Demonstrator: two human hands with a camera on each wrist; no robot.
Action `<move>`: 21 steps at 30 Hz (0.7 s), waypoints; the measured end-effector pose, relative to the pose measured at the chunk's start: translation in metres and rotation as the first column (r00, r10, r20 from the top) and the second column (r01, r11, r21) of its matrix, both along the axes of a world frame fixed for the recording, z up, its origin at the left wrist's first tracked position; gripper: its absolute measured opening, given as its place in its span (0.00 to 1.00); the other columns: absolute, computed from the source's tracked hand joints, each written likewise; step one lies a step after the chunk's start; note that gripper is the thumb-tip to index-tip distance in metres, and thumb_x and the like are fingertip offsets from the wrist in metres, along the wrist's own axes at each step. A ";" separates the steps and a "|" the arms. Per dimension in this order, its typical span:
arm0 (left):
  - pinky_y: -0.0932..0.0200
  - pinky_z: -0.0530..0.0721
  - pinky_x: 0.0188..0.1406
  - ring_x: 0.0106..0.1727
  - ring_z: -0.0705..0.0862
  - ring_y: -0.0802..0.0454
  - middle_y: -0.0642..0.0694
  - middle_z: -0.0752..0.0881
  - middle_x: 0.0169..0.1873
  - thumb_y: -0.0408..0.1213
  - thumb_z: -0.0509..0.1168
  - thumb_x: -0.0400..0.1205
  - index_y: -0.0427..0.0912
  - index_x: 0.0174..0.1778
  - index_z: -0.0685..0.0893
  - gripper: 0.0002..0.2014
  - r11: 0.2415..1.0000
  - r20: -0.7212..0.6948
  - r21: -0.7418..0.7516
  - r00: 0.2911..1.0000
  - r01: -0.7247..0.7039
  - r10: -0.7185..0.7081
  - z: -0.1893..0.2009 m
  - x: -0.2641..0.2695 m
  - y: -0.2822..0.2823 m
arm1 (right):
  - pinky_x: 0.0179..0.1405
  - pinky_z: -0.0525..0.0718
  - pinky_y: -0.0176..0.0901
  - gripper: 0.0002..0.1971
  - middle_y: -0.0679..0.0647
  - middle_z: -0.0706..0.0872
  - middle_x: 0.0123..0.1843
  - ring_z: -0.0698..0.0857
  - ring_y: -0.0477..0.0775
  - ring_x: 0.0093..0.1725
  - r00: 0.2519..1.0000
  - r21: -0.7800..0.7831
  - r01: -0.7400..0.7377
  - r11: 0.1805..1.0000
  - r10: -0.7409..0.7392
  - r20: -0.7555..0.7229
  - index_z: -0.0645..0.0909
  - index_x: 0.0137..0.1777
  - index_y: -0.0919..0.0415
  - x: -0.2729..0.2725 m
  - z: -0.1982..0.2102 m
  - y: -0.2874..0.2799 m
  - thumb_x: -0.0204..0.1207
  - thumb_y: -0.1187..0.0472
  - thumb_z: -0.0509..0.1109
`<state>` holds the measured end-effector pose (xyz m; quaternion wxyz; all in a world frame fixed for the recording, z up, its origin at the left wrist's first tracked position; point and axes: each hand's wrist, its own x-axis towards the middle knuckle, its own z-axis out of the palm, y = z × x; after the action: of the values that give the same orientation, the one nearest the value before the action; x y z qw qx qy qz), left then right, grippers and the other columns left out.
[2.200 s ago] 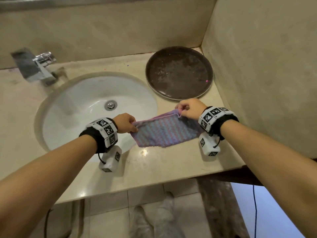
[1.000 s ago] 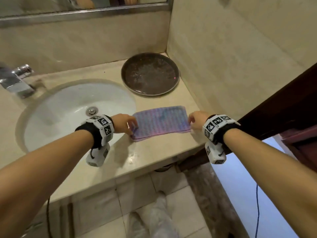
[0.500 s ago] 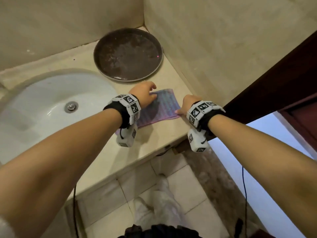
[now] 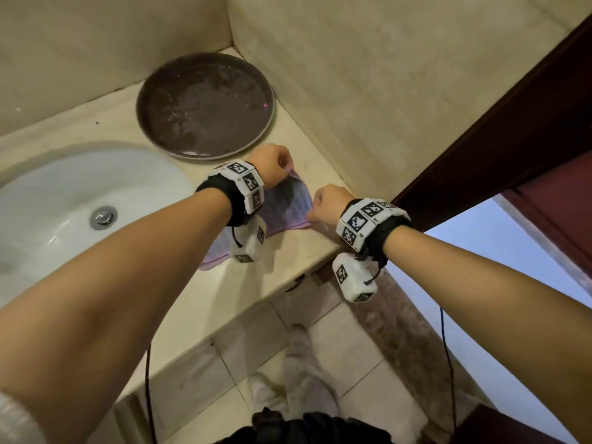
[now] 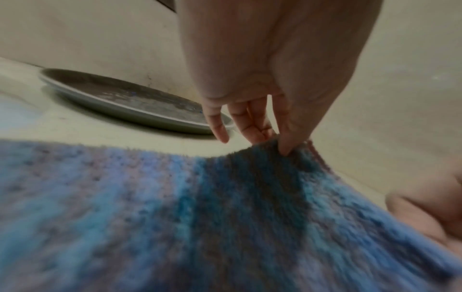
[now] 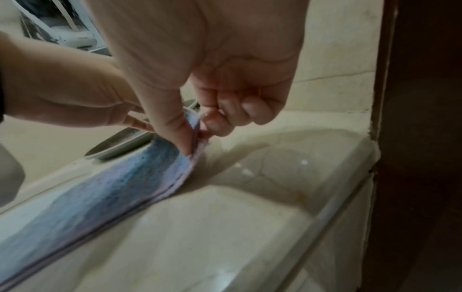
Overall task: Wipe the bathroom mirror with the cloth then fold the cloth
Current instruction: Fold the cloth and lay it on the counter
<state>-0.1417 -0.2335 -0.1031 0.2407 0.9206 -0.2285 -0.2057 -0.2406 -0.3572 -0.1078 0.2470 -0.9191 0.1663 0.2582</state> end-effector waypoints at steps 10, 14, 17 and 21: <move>0.52 0.79 0.53 0.54 0.81 0.37 0.33 0.84 0.50 0.25 0.68 0.74 0.33 0.45 0.87 0.06 0.997 0.087 0.074 0.996 -0.001 -0.005 0.021 -0.010 0.125 | 0.48 0.77 0.43 0.14 0.55 0.80 0.43 0.80 0.55 0.46 0.965 0.130 -0.260 0.957 0.252 0.078 0.71 0.32 0.54 -0.006 0.032 0.097 0.72 0.59 0.73; 0.51 0.75 0.61 0.60 0.79 0.40 0.36 0.81 0.59 0.23 0.62 0.76 0.39 0.54 0.85 0.15 0.985 0.052 0.164 0.998 -0.053 0.045 0.008 -0.022 0.166 | 0.38 0.72 0.40 0.13 0.53 0.78 0.39 0.77 0.53 0.44 0.911 0.125 -0.413 0.902 0.408 0.065 0.72 0.35 0.57 -0.010 0.029 0.140 0.77 0.54 0.68; 0.52 0.74 0.63 0.64 0.77 0.41 0.37 0.80 0.63 0.19 0.55 0.76 0.42 0.59 0.84 0.22 0.975 -0.043 0.214 0.996 -0.066 0.077 -0.003 -0.034 0.184 | 0.40 0.72 0.41 0.14 0.56 0.80 0.43 0.78 0.55 0.44 0.904 0.097 -0.427 0.899 0.423 0.057 0.78 0.47 0.63 -0.008 0.020 0.153 0.82 0.51 0.62; 0.54 0.74 0.63 0.63 0.80 0.42 0.40 0.82 0.63 0.27 0.57 0.81 0.40 0.63 0.80 0.16 0.960 -0.061 0.114 0.963 -0.254 0.262 -0.015 -0.041 0.186 | 0.41 0.74 0.37 0.15 0.62 0.83 0.60 0.82 0.61 0.50 0.970 0.025 -0.199 0.980 0.194 0.150 0.79 0.61 0.64 0.014 0.011 0.132 0.83 0.55 0.60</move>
<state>-0.1824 -0.0477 -0.1177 0.2252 0.9455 -0.0861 -0.2189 -0.2265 -0.2248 -0.0972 0.2499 -0.9424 0.0508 0.2163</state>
